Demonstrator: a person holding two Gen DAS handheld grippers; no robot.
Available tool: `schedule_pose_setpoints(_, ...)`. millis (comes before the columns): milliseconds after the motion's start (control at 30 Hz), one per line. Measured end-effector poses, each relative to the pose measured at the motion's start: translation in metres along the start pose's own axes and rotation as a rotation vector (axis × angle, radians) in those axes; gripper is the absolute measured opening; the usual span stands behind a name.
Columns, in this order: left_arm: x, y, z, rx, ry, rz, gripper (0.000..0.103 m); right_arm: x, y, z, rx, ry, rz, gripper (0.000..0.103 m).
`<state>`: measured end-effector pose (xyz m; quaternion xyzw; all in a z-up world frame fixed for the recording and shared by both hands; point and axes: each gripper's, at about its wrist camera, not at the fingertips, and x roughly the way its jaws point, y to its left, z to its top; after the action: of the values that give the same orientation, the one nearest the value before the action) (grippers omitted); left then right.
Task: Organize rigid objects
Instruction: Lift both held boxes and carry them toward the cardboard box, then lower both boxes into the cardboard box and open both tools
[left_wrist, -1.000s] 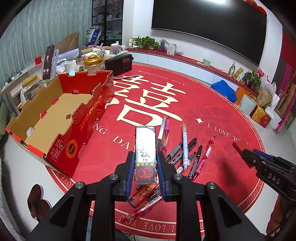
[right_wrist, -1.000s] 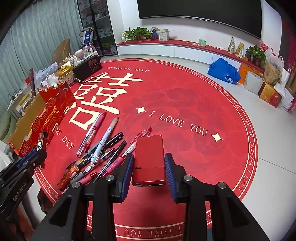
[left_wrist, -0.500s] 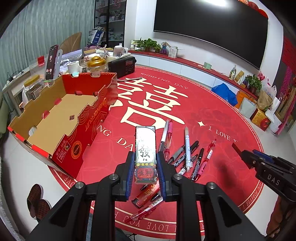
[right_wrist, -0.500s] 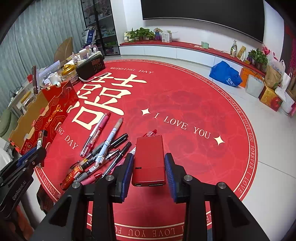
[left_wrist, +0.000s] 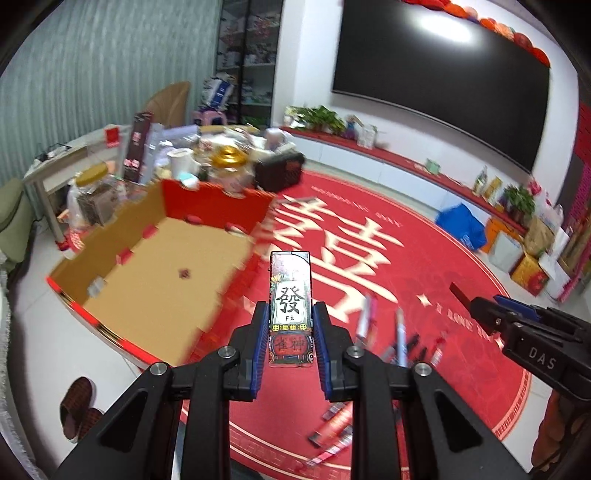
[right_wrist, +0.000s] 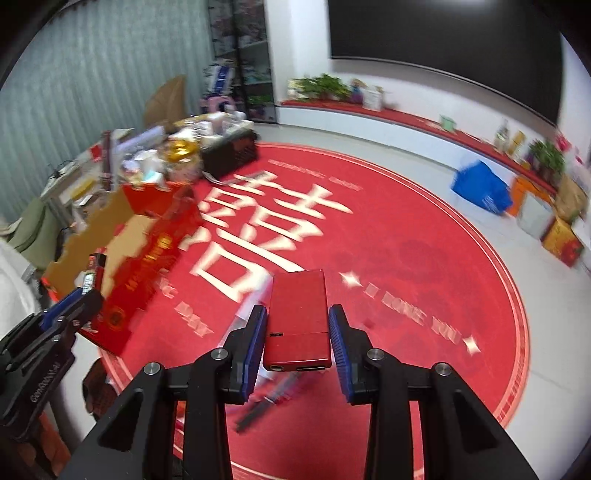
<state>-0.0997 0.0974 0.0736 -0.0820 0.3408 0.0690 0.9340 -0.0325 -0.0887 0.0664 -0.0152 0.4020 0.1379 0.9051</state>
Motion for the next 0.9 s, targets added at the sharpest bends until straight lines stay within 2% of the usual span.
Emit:
schedule_pose_setpoints(233, -0.004, 0.056, 0.031, -0.079, -0.055, 0.125, 0.025, 0.018, 0.077, 0.045, -0.113, -0.017, 0.150, 0.036)
schedule_pose_setpoints(500, 0.011, 0.108, 0.041, -0.140, -0.033, 0.238, 0.025, 0.042, 0.143, 0.066, -0.215, 0.003, 0.257, 0.036)
schedule_pose_setpoints(700, 0.033, 0.132, 0.053, -0.156, -0.004, 0.289, 0.025, 0.068, 0.179, 0.083, -0.244, 0.023, 0.300, 0.036)
schedule_pose_setpoints(900, 0.073, 0.149, 0.069, -0.187, 0.063, 0.298, 0.025, 0.100, 0.198, 0.102, -0.253, 0.042, 0.296, 0.036)
